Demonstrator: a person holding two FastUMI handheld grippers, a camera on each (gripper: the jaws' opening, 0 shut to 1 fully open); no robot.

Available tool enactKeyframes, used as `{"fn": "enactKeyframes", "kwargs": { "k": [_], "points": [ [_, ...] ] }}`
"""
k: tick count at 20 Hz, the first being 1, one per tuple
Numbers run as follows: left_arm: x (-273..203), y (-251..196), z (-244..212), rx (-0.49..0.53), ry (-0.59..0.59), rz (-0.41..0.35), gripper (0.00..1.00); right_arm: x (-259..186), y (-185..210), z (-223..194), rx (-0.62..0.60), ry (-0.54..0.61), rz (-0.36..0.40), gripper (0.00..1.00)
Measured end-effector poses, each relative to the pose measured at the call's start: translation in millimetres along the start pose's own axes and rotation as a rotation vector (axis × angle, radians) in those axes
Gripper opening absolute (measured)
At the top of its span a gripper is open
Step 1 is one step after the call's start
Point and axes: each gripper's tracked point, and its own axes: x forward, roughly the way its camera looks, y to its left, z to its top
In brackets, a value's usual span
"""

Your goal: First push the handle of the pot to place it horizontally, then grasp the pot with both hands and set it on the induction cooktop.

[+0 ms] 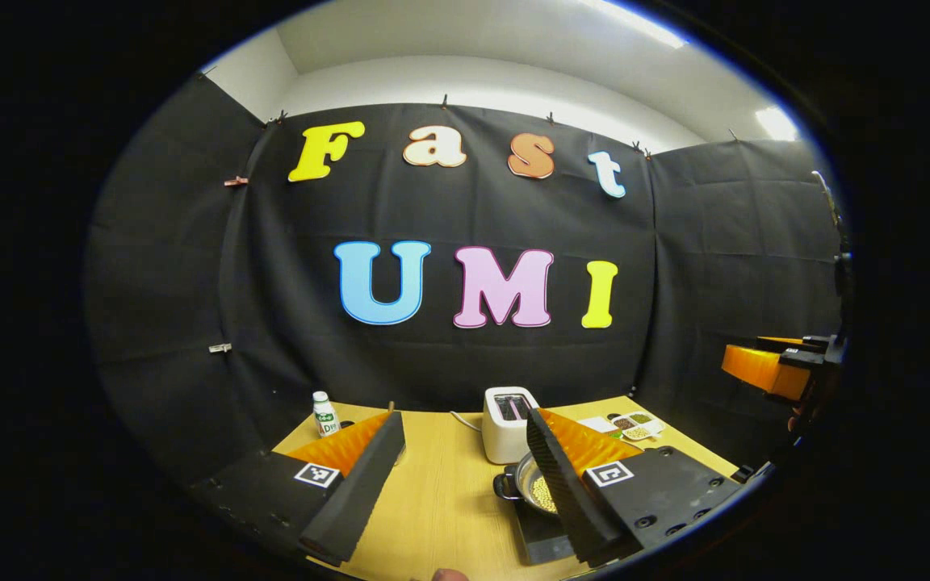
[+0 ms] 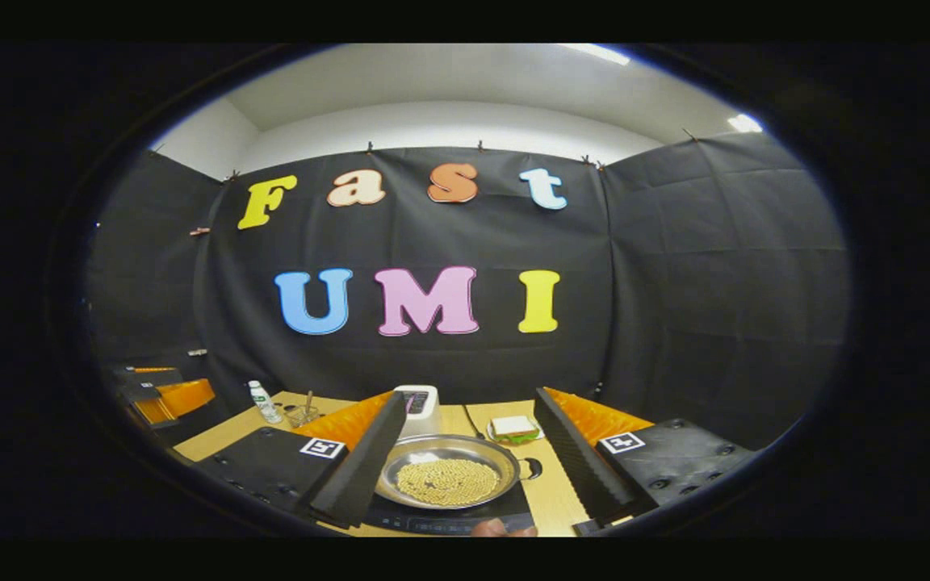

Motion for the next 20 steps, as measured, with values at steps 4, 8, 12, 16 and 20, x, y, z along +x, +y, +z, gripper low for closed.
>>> {"fn": "enactKeyframes", "kwargs": {
  "k": [4,8,12,16,20],
  "points": [
    [-12,14,-4,-0.019,-0.008,0.009,0.95,-10,13,0,-0.018,-0.023,-0.015,0.98],
    [-13,19,-5,-0.016,-0.010,0.004,0.95,-14,17,-5,-0.050,-0.007,-0.017,0.99],
    [-13,17,-4,-0.014,-0.013,-0.013,0.95,-13,18,-12,-0.042,0.018,-0.029,0.99],
    [-12,15,-7,-0.027,-0.003,-0.027,0.95,-12,17,-13,-0.051,0.022,-0.039,0.99],
    [-11,12,-10,-0.038,0.015,-0.044,0.95,-13,19,-15,-0.048,0.029,-0.038,0.99]
  ]
}}
